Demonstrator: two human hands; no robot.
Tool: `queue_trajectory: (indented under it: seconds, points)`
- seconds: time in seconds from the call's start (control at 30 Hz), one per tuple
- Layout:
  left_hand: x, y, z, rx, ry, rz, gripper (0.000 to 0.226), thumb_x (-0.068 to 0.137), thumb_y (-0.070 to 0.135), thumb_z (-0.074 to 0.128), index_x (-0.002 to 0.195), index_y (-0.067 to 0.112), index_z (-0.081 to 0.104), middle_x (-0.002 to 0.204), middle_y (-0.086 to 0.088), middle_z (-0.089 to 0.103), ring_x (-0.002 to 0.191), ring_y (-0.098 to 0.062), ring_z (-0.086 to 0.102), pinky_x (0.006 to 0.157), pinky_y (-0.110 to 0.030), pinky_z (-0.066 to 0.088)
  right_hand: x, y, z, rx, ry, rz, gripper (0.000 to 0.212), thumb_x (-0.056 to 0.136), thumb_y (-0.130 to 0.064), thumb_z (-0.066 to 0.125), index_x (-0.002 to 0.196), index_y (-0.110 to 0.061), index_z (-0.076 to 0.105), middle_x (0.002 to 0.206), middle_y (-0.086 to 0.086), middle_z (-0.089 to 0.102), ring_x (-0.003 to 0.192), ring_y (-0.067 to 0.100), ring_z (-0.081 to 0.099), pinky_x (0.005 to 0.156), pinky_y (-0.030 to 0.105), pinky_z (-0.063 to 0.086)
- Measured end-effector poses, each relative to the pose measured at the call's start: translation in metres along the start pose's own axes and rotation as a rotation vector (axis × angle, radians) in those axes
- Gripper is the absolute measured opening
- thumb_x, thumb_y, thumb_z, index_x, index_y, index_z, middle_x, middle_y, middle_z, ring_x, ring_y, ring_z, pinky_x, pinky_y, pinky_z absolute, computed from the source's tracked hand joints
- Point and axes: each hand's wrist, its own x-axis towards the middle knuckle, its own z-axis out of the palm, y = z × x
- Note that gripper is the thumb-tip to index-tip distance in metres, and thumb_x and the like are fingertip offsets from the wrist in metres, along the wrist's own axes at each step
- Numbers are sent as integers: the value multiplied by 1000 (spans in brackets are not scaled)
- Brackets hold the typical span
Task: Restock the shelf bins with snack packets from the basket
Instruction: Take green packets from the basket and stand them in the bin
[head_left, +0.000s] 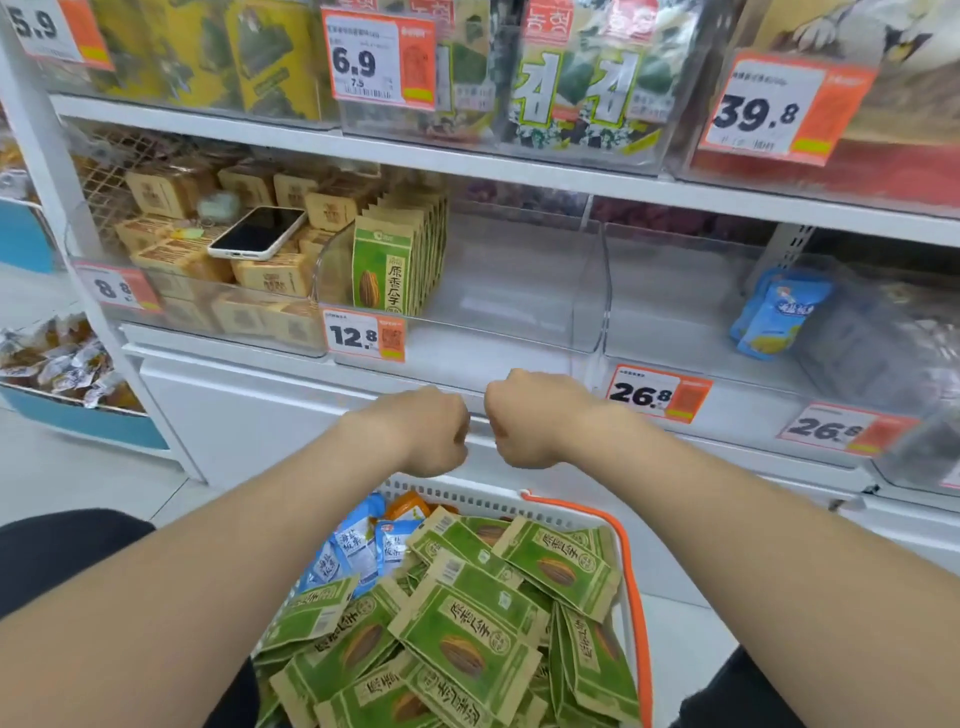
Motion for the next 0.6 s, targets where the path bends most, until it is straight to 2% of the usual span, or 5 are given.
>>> queue_trajectory:
  seconds: [0.13, 0.3, 0.4, 0.53, 0.6]
  points:
    - [-1, 33, 44, 86, -341, 110, 39, 99, 38, 58, 132, 20, 66, 129, -6, 67, 113, -28, 64, 94, -38, 54, -15, 4, 40, -38, -230, -18, 26, 89, -5, 58, 67, -13, 46, 70, 3, 50, 62, 24, 50, 53, 29, 38]
    - [-2, 51, 68, 152, -436, 190, 41, 104, 43, 51, 140, 25, 60, 141, -2, 59, 122, -28, 60, 97, -42, 51, -24, 16, 93, -65, -448, -26, 28, 94, -5, 53, 69, -13, 43, 72, 3, 49, 71, 25, 49, 65, 36, 45]
    - [5, 50, 69, 154, -415, 186, 36, 105, 38, 50, 134, 21, 64, 136, -5, 63, 117, -29, 64, 92, -43, 53, -24, 23, 112, -137, -529, -37, 6, 97, -7, 51, 92, -8, 49, 84, 4, 52, 85, 27, 58, 71, 36, 51]
    - [13, 54, 64, 161, -385, 176, 33, 105, 32, 48, 130, 17, 64, 129, -8, 65, 104, -28, 66, 80, -38, 50, -23, 26, 131, -151, -708, -124, 40, 102, -12, 50, 142, -14, 54, 132, 8, 61, 97, 25, 58, 60, 29, 44]
    - [17, 55, 64, 158, -378, 179, 33, 106, 31, 47, 131, 18, 63, 128, -8, 63, 107, -29, 66, 77, -37, 48, -22, 24, 140, -128, -747, -151, 49, 104, -14, 49, 152, -17, 42, 133, 7, 58, 91, 24, 52, 59, 31, 40]
